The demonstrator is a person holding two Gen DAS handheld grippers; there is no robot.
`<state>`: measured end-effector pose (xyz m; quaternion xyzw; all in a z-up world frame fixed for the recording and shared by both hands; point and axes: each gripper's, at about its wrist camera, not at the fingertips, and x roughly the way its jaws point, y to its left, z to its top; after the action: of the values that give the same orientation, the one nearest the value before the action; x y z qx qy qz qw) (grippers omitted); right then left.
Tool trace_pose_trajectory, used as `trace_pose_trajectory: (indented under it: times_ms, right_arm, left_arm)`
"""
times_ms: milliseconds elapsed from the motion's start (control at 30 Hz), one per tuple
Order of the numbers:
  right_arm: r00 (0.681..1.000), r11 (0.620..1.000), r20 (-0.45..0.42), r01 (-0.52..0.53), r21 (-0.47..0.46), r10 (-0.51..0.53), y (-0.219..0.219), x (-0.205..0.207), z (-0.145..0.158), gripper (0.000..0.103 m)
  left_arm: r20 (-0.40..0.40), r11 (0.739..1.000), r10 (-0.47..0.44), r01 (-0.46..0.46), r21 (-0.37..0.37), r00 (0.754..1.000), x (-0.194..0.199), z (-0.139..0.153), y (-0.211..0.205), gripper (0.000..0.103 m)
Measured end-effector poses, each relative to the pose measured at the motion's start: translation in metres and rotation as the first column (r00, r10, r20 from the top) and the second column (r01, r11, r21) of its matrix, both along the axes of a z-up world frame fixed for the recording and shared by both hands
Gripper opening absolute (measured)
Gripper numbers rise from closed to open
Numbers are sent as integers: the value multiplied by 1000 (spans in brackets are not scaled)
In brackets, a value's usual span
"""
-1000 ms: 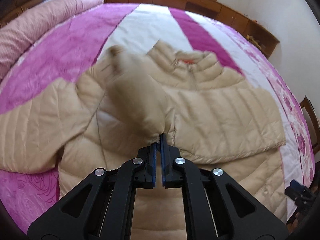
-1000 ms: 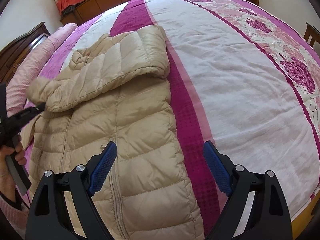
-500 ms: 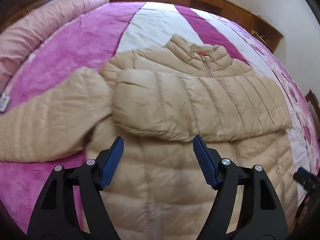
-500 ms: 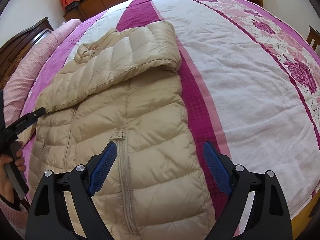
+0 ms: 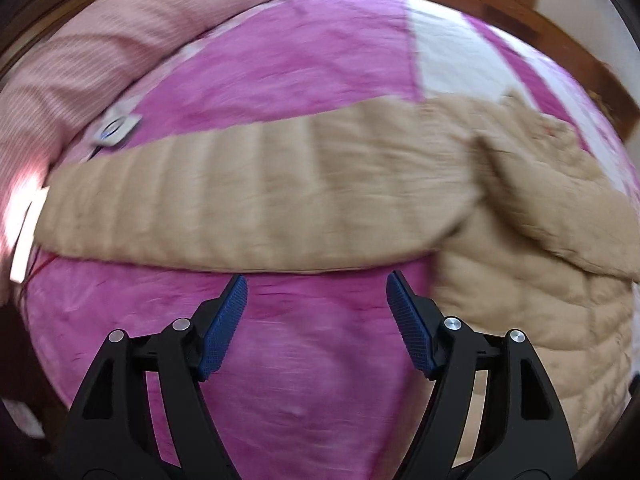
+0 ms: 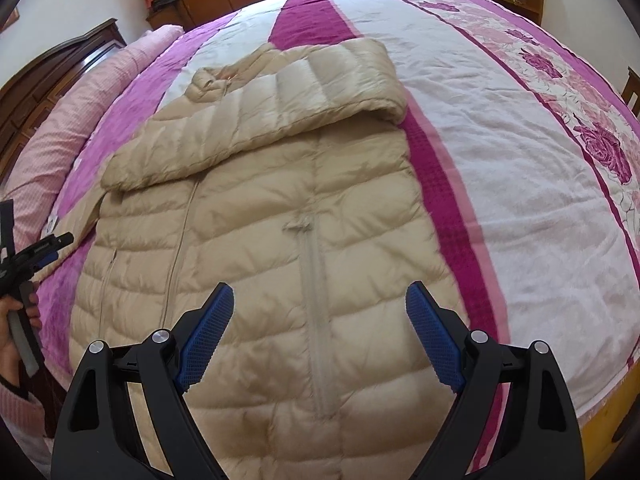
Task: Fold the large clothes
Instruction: 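Move the left gripper to the other sleeve cuff and grasp it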
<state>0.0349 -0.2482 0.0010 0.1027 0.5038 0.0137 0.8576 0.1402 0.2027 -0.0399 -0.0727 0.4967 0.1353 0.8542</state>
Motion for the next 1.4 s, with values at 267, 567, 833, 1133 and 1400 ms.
trace_pose_trajectory:
  times_ms: [267, 567, 833, 1133, 1400]
  right_arm:
    - [999, 1000, -38, -16, -22, 15, 19, -10, -7, 85]
    - [998, 998, -57, -21, -51, 18, 30, -17, -9, 85]
    - [997, 998, -79, -15, -62, 10, 28, -19, -14, 85]
    - [996, 997, -85, -20, -68, 14, 31, -19, -16, 85]
    - [996, 997, -89, -16, -74, 9, 32, -21, -17, 88]
  left_arm:
    - [-16, 990, 140, -140, -6, 990, 5, -22, 58, 73]
    - [-1, 964, 228, -226, -142, 974, 22, -42, 90, 73]
    - [30, 945, 319, -316, -84, 947, 7, -31, 92, 73]
    - [8, 921, 375, -372, -117, 927, 24, -48, 119, 77]
    - [35, 944, 330, -329, -37, 943, 24, -46, 111, 59]
